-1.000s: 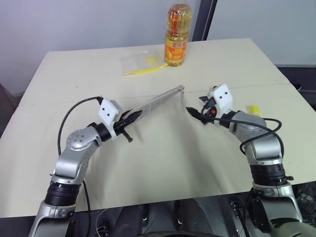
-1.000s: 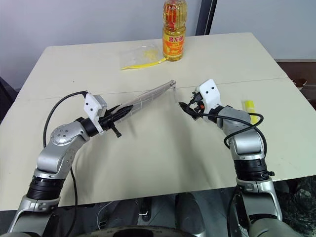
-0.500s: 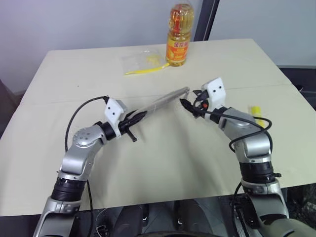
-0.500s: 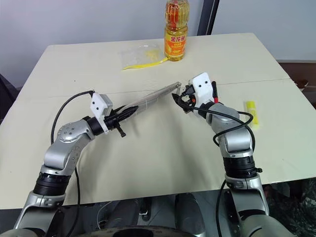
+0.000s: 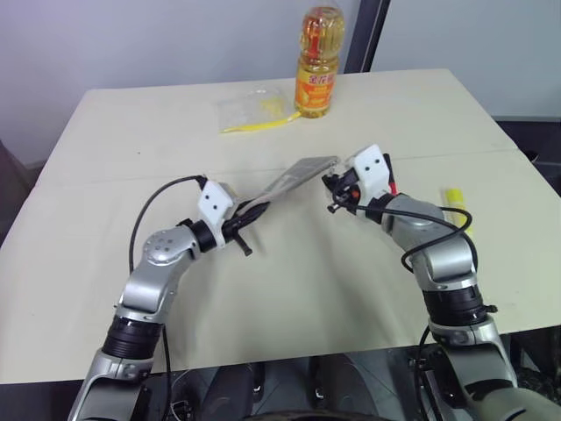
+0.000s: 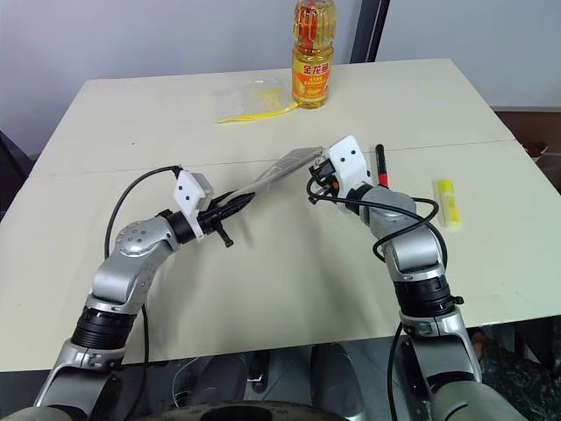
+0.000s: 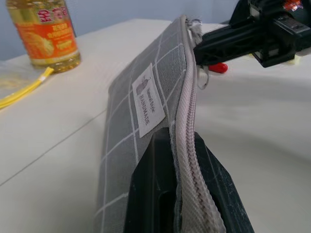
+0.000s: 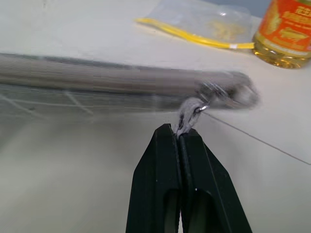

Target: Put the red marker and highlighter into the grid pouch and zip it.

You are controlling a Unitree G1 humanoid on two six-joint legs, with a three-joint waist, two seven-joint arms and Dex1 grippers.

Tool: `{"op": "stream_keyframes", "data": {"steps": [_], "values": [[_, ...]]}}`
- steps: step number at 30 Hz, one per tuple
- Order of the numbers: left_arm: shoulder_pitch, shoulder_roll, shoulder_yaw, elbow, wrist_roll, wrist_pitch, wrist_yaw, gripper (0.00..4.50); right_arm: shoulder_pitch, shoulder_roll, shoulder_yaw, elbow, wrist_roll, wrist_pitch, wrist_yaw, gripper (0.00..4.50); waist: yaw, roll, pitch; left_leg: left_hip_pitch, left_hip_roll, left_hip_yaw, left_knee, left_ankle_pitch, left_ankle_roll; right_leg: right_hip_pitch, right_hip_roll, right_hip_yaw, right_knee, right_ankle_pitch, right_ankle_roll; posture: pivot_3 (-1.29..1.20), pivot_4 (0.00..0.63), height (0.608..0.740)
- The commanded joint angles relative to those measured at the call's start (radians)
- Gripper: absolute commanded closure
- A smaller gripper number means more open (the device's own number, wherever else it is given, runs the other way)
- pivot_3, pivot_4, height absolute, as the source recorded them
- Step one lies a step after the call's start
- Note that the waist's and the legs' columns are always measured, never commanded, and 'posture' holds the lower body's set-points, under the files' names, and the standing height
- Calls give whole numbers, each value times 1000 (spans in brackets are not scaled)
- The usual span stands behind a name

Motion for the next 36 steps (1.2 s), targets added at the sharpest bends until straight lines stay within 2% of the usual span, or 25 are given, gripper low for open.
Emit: {"op": "stream_keyframes", "data": {"steps": [1,12,23,31,34,36], "values": [[-11,-8,-40,-26,31,-20,0,4500,-10,-34,50,-78,-19,12,32,4477,0,0,0,0,0,0,0,0,0,0,0,0,0,0,0,0,150,740],[-137,-113,-134,99,141,-47,56,4500,9,-197,213,-293,-24,31,219,4477,19,-1,1,0,0,0,1,0,0,1,0,-1,-1,0,0,0,150,740],[-245,-224,-176,310,227,-141,92,4500,17,-219,293,-416,-22,87,275,4477,22,-4,2,-2,0,-1,2,0,0,1,0,-2,-2,0,0,0,150,740],[-259,-261,-160,361,262,-172,139,4500,25,-227,262,-442,-7,140,283,4477,22,-4,2,-4,0,-1,2,0,0,-1,0,-2,-1,0,1,0,150,740],[-257,-259,-155,361,261,-176,141,4500,32,-236,229,-456,9,169,287,3539,22,-4,2,-4,0,-2,2,0,0,-2,0,-3,-1,0,1,0,150,740],[-255,-241,-137,358,258,-177,147,4500,59,-279,155,-467,27,183,294,2621,22,-4,2,-5,0,-2,2,0,0,-2,0,-3,-1,0,1,0,150,740]]}}
